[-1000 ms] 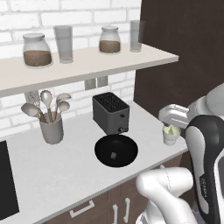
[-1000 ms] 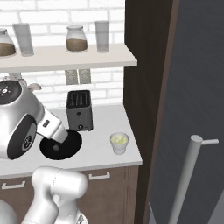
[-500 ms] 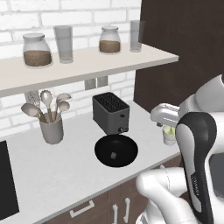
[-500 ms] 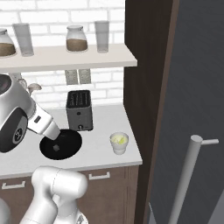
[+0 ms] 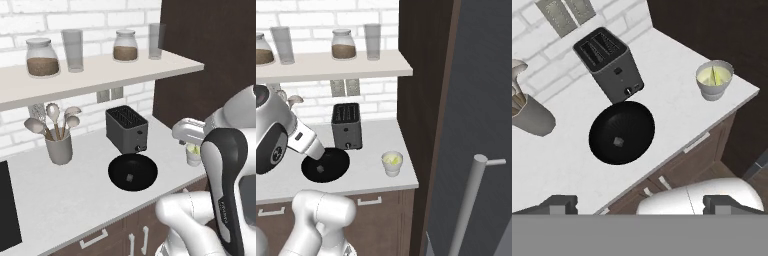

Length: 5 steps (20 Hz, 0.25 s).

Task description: Grab a lemon wedge from the fridge and one ice cube from the ice bowl, and put them in the glass of lemonade.

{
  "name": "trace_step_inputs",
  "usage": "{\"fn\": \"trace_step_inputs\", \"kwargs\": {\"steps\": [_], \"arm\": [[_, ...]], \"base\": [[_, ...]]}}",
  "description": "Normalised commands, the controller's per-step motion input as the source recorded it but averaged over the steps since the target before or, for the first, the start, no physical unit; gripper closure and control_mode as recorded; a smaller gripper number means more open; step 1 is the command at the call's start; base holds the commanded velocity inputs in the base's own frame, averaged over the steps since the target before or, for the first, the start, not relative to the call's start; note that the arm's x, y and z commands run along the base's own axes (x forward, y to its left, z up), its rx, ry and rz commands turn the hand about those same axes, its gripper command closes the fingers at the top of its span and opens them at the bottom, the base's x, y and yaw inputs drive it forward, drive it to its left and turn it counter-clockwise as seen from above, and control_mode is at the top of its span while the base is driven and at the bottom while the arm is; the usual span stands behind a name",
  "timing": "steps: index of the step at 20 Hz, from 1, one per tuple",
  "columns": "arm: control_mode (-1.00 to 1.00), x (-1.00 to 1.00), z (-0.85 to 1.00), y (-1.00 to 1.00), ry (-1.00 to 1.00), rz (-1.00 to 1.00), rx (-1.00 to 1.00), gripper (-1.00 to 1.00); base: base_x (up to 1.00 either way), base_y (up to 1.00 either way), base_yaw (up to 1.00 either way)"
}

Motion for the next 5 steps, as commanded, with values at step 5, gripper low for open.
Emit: {"fn": "trace_step_inputs", "kwargs": {"steps": [5], "arm": [[-1.0, 0.0, 0.0, 0.0, 0.0, 0.0, 0.0, -1.0]], "base": [[0.0, 0.0, 0.0]]}}
